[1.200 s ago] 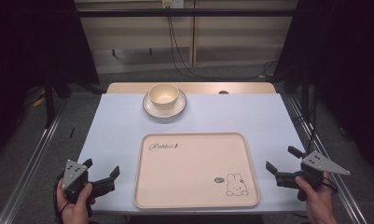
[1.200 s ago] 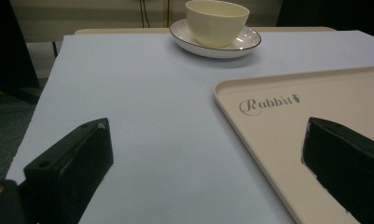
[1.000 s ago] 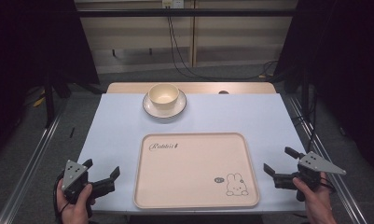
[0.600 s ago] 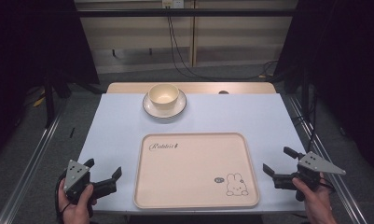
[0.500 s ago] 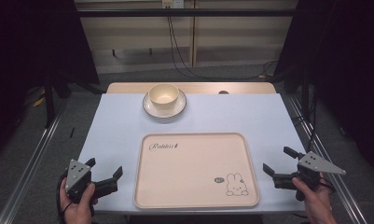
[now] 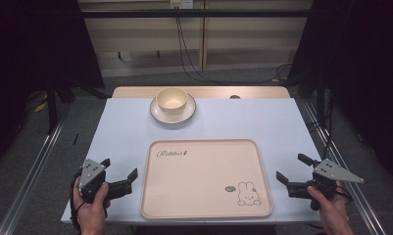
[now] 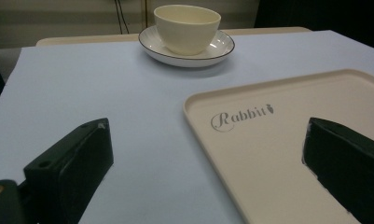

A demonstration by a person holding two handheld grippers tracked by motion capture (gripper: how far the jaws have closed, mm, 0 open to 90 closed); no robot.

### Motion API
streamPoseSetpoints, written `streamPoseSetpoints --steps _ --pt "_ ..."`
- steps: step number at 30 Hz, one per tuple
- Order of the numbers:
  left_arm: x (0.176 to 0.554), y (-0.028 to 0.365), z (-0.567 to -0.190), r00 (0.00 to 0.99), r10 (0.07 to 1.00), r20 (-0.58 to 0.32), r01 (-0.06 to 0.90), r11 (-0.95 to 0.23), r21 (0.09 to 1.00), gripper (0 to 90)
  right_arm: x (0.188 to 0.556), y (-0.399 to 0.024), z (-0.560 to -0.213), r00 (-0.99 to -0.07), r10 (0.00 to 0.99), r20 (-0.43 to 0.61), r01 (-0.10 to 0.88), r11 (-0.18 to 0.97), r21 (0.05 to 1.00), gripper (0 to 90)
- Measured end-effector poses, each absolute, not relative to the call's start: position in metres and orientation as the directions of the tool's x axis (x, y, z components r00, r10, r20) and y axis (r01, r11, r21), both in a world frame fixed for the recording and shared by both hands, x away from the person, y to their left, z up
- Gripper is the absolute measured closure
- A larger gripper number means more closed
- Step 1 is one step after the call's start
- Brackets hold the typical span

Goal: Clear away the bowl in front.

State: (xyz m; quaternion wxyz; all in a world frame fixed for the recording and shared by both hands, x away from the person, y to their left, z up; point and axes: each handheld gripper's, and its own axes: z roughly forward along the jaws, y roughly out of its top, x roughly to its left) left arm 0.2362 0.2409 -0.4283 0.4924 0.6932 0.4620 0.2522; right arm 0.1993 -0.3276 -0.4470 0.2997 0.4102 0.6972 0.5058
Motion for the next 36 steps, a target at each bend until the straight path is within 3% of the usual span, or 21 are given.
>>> streamPoseSetpoints --steps 18,36 --pt "0.265 0.209 -0.419 0.537 0.838 -0.093 0.386 -0.147 0.911 3.1 0.200 -0.328 -0.447 -0.489 0.872 0.014 0.271 0.136 0.953 0.7" --pt "0.297 0.196 -0.408 0.532 0.843 -0.082 0.376 -0.149 0.914 1.9 0.203 -0.328 -0.448 -0.495 0.869 0.017 0.278 0.139 0.950 0.7"
